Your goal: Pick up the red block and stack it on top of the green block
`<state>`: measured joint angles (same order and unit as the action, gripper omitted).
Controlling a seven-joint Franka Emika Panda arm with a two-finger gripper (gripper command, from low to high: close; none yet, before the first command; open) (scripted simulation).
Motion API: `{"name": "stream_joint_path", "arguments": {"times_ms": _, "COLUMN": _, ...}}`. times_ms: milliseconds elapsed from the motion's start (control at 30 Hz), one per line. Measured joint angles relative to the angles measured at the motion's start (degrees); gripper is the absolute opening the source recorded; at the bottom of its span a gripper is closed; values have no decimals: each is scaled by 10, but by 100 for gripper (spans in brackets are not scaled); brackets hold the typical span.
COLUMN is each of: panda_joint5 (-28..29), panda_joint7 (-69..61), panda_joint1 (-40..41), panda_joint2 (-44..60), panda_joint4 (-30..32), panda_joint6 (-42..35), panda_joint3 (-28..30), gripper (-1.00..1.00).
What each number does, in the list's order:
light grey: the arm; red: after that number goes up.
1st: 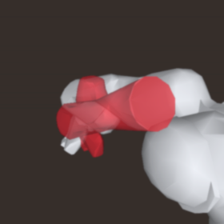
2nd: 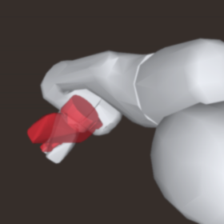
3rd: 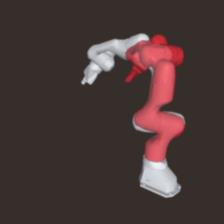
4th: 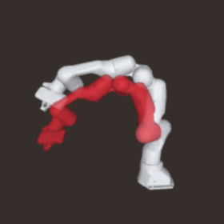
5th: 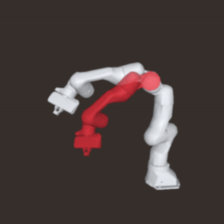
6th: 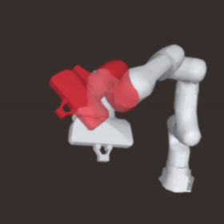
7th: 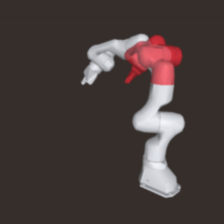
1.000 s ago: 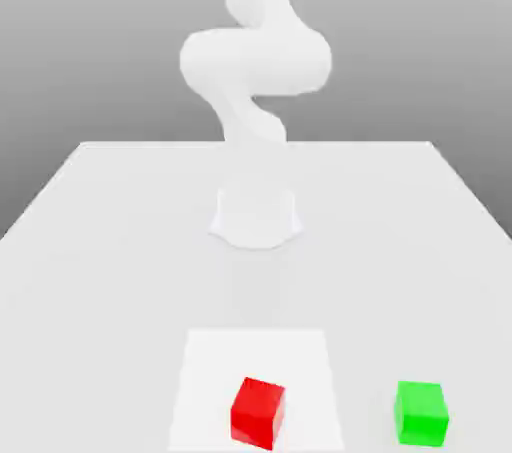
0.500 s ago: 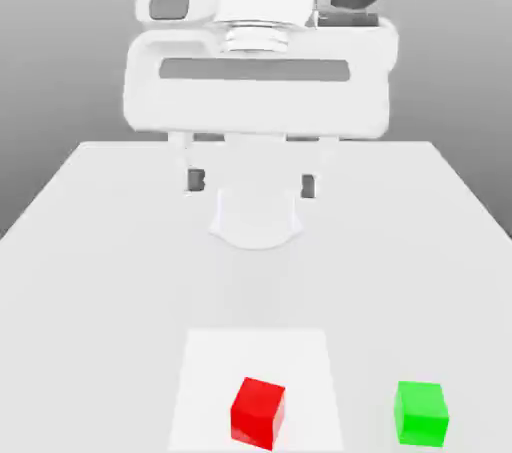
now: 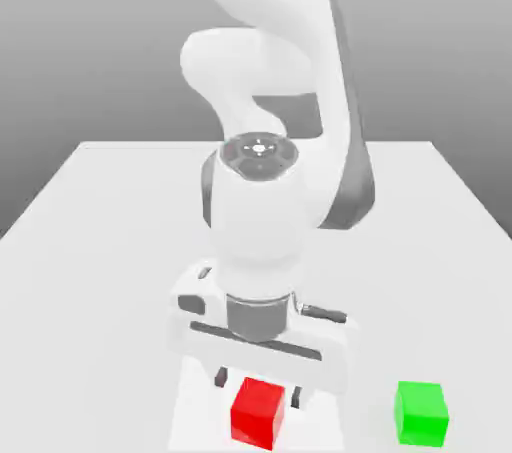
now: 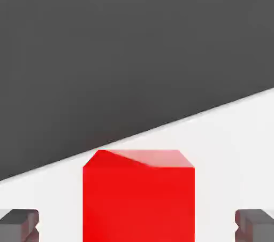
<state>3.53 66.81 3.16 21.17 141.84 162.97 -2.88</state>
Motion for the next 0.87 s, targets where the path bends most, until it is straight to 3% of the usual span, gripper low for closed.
{"name": "stream_joint_path", "arguments": {"times_ms": 233, "panda_joint5": 0, "panda_joint7": 0, "panda_joint1": 0, "panda_joint2": -1, "panda_joint4": 0, "panda_joint6": 0, "panda_joint3": 0, "gripper": -100}}
{"name": "stream_joint_path", "arguments": {"times_ms": 400, "panda_joint5": -15, "panda_joint7": -14, "panda_joint1": 4, "panda_joint2": -89, "panda_joint4": 13, "panda_joint6": -76, "panda_joint3": -11, "gripper": -100}}
{"name": "stream_joint_path", "arguments": {"times_ms": 600, "panda_joint5": 9, "panda_joint7": -99, "panda_joint1": -73, "panda_joint2": -108, "panda_joint4": -25, "panda_joint6": -136, "panda_joint3": -106, "gripper": -100}}
{"name": "stream_joint_path", "arguments": {"times_ms": 733, "panda_joint5": 58, "panda_joint7": -94, "panda_joint1": -112, "panda_joint2": -37, "panda_joint4": -44, "panda_joint6": -88, "panda_joint3": -108, "gripper": -100}}
{"name": "stream_joint_path", "arguments": {"times_ms": 767, "panda_joint5": 65, "panda_joint7": -90, "panda_joint1": -116, "panda_joint2": -25, "panda_joint4": -45, "panda_joint6": -78, "panda_joint3": -104, "gripper": 100}}
{"name": "stream_joint_path", "arguments": {"times_ms": 867, "panda_joint5": 65, "panda_joint7": -90, "panda_joint1": -116, "panda_joint2": -25, "panda_joint4": -45, "panda_joint6": -78, "panda_joint3": -104, "gripper": 100}}
